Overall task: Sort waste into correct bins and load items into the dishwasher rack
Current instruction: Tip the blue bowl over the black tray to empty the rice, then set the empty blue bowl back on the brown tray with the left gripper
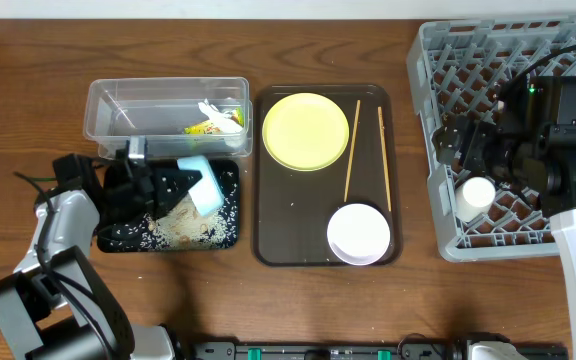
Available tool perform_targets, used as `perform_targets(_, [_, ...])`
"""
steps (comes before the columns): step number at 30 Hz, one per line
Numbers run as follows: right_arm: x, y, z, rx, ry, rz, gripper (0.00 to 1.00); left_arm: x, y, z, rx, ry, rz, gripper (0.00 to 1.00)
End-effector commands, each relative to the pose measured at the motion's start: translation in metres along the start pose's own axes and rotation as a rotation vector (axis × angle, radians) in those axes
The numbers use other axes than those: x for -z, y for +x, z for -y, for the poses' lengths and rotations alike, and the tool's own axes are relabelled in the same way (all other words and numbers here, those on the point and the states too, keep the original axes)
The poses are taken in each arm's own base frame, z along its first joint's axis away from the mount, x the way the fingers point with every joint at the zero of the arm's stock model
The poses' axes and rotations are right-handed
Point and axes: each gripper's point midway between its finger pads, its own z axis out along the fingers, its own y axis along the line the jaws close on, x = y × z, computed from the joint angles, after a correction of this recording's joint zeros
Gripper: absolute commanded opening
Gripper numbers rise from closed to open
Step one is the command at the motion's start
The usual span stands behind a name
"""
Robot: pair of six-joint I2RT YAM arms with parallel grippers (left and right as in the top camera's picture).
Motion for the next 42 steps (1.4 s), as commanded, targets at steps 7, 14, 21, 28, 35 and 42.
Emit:
perform_targets(7, [0.001,-0.001,-0.004,0.025,-0.003,0.005,0.99,-0.008,0.003,0.01,0.007,0.025,-0.029,0.06])
perform_targets(14, [0.001,-0.001,-0.004,0.025,-0.003,0.005,0.99,-0.01,0.007,-0.025,0.118,-0.191,-0.038,0.06])
perform_targets(21, [0.001,-0.001,-0.004,0.025,-0.003,0.005,0.99,-0.037,0.025,0.012,0.029,-0.052,-0.148,0.06])
perform_targets(28, [0.001,-0.001,-0.004,0.025,-0.003,0.005,0.99,-0.1,0.085,-0.019,-0.031,-0.454,-0.333,0.06])
perform_targets(35, [0.001,-0.001,-0.004,0.025,-0.003,0.005,0.99,-0.14,0.113,-0.057,-0.315,-0.869,-0.264,0.06])
perform_targets(42, [0.001,-0.001,-0.004,0.025,-0.003,0.005,0.99,-0.142,0.104,-0.072,-0.545,-1.083,-0.14,0.17])
